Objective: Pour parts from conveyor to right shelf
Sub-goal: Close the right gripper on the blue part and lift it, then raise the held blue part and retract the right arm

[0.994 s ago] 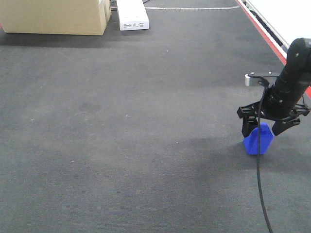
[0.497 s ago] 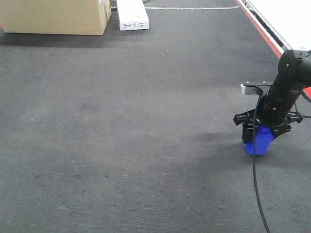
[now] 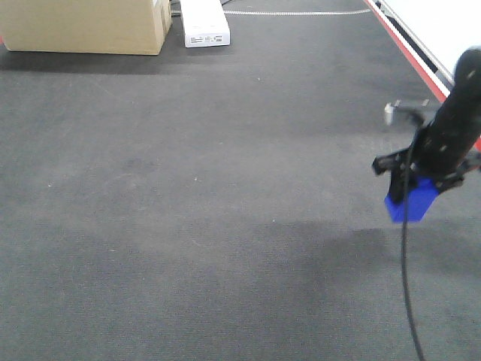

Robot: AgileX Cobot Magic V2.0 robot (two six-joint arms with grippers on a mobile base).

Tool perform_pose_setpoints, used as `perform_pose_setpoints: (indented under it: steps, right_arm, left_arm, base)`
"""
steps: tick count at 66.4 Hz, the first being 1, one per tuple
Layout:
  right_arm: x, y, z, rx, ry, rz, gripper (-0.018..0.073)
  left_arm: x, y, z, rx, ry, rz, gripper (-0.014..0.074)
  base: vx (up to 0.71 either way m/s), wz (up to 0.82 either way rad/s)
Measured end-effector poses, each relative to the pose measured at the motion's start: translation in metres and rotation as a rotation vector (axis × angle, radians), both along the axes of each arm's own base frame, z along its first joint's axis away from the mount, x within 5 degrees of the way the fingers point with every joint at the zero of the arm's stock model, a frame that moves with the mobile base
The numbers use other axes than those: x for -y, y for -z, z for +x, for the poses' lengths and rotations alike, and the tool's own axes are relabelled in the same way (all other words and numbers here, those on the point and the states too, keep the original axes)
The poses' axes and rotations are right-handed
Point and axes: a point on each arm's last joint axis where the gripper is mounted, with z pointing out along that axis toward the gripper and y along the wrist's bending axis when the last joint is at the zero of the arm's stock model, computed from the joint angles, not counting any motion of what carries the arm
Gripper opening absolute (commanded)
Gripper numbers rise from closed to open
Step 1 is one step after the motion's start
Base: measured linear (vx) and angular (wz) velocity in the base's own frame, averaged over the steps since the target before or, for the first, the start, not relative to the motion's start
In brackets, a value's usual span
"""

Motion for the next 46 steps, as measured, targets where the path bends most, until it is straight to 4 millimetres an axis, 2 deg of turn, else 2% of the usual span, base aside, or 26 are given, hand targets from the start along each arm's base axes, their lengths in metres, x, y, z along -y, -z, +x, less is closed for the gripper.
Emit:
perform_pose_setpoints:
  steps: [9, 17, 20, 25, 33, 46]
  right_arm:
    - [-0.001, -0.046, -0.018, 0.113, 0.0, 0.0, -0.0009]
    - [-0.002, -0.089, -0.049, 0.226, 0.0, -0.004, -0.0009]
    - [-0.002, -0.096, -0.063, 0.242, -0.001, -0.008, -0.0009]
    - [-0.002, -0.099, -0.087, 0.236, -0.002, -0.019, -0.0009]
    - [-0.002, -0.086, -0.127, 0.176, -0.005, -0.026, -0.0009]
    - [-0.003, -0.07, -0.167, 0.13, -0.003, -0.026, -0.0009]
  left_arm:
    - [0.0, 0.0, 0.0, 0.0, 0.0, 0.0, -0.0006]
    - [0.0, 0.0, 0.0, 0.0, 0.0, 0.0, -0.0006]
    - [0.0, 0.0, 0.0, 0.0, 0.0, 0.0, -0.0006]
    - [0.0, 0.0, 0.0, 0.0, 0.0, 0.0, -0.0006]
    - [0.0, 0.0, 0.0, 0.0, 0.0, 0.0, -0.0006]
    - [0.0, 0.0, 0.0, 0.0, 0.0, 0.0, -0.0006]
  base:
    - [0.0, 0.0]
    - [0.0, 0.0]
    - [0.0, 0.0]
    - [0.0, 0.0]
    - [0.0, 0.0]
    - [0.0, 0.0]
